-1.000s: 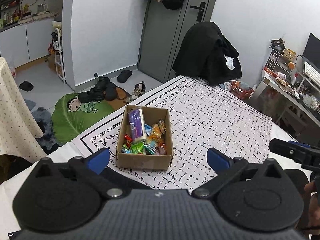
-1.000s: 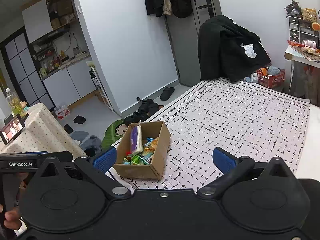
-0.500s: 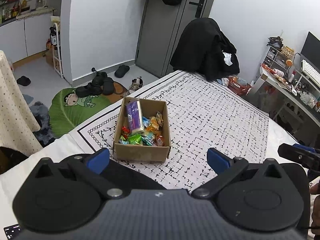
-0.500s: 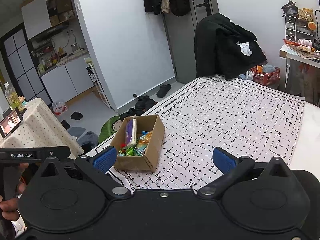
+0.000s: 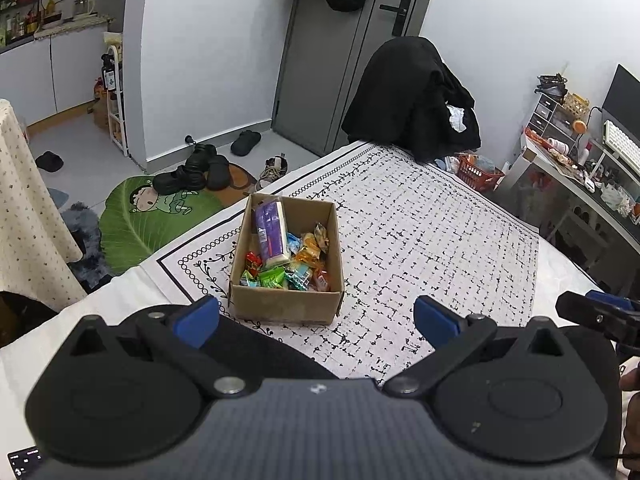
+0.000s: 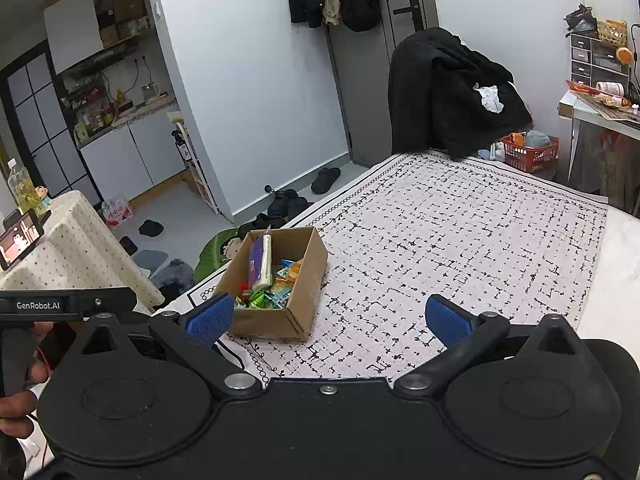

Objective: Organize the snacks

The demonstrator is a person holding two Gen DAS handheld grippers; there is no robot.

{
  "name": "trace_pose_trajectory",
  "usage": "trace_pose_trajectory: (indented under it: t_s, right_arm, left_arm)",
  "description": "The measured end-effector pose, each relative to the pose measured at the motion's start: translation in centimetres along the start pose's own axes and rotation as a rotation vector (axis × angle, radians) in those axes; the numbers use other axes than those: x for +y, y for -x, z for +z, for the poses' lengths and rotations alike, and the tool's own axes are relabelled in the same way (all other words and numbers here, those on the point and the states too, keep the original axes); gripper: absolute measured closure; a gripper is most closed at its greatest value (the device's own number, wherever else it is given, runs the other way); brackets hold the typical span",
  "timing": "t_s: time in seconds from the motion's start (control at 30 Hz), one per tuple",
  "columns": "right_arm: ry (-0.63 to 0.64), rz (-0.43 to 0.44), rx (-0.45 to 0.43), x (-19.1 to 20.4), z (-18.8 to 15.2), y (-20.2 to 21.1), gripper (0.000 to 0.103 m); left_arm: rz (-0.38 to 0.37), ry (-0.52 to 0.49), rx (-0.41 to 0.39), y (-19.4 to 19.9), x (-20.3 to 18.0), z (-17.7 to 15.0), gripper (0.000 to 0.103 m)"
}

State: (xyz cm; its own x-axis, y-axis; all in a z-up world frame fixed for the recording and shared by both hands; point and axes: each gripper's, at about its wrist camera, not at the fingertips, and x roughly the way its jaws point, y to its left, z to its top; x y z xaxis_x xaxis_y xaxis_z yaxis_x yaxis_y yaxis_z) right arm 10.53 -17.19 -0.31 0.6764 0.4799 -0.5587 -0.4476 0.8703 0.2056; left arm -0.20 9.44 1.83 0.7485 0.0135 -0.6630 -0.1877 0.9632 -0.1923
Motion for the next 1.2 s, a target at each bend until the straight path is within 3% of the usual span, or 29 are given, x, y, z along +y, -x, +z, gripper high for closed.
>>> trace_pose_trajectory:
  t_s: [1.2]
  right_arm:
    - [0.014, -0.001, 0.005, 0.06, 0.0, -0.07, 0.0]
  left_arm:
    - [0.013, 0.009, -0.01, 0.54, 0.36, 0.02, 0.0]
